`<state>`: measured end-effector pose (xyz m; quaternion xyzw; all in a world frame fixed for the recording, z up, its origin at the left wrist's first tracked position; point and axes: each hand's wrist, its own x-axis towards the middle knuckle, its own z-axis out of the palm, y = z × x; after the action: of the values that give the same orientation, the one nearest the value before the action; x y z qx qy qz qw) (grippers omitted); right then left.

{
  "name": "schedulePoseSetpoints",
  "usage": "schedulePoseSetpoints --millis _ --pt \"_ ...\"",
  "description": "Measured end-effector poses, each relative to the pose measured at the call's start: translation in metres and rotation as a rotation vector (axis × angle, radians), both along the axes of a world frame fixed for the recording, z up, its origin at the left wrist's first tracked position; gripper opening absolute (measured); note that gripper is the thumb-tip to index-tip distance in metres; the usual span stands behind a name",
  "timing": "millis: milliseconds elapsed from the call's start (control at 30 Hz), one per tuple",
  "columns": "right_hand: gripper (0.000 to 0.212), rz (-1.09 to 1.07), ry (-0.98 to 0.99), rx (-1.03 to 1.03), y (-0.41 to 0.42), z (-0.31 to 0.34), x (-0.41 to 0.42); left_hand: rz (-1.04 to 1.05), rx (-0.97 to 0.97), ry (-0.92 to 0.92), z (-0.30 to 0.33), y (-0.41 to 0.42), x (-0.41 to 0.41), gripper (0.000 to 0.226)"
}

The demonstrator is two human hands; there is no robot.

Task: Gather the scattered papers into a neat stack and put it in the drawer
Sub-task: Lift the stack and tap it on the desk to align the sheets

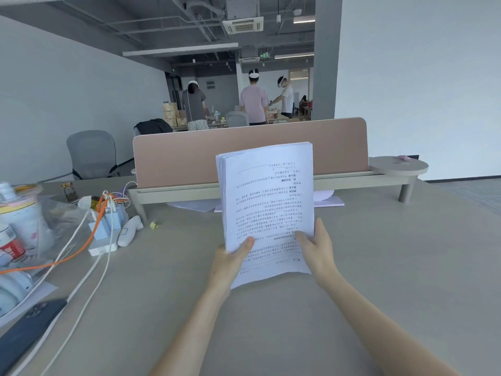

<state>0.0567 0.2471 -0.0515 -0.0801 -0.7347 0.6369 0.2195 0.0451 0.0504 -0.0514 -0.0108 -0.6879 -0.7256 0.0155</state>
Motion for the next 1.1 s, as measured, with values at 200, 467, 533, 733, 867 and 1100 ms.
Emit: schedulePoseSetpoints --millis 200,467,533,733,867,1100 --pt "0.015 0.029 -0.111 0.101 -0.003 -0.013 -0.007 0.054 -0.034 -0.038 -0.021 -0.002 0.005 0.020" --pt "0.022 0.074 -0.103 0.032 -0.001 -0.024 -0.006 -0.028 -0.093 -0.063 -0.020 -0.007 -0.004 0.014" --pt "0.020 0.082 -0.118 0.065 0.000 -0.030 -0.009 -0.035 -0.107 -0.064 -0.022 -0.008 -0.010 0.015" --pt "0.011 0.058 -0.195 0.066 0.006 -0.043 -0.019 -0.019 -0.122 -0.080 -0.028 -0.007 -0.023 0.008" --pt "0.009 0.023 -0.227 0.066 0.006 -0.044 -0.019 -0.019 -0.159 -0.101 -0.028 -0.005 -0.023 0.011" --pt "0.010 0.024 -0.285 0.056 0.006 -0.031 -0.014 -0.076 -0.106 -0.150 -0.020 -0.011 -0.017 0.015"
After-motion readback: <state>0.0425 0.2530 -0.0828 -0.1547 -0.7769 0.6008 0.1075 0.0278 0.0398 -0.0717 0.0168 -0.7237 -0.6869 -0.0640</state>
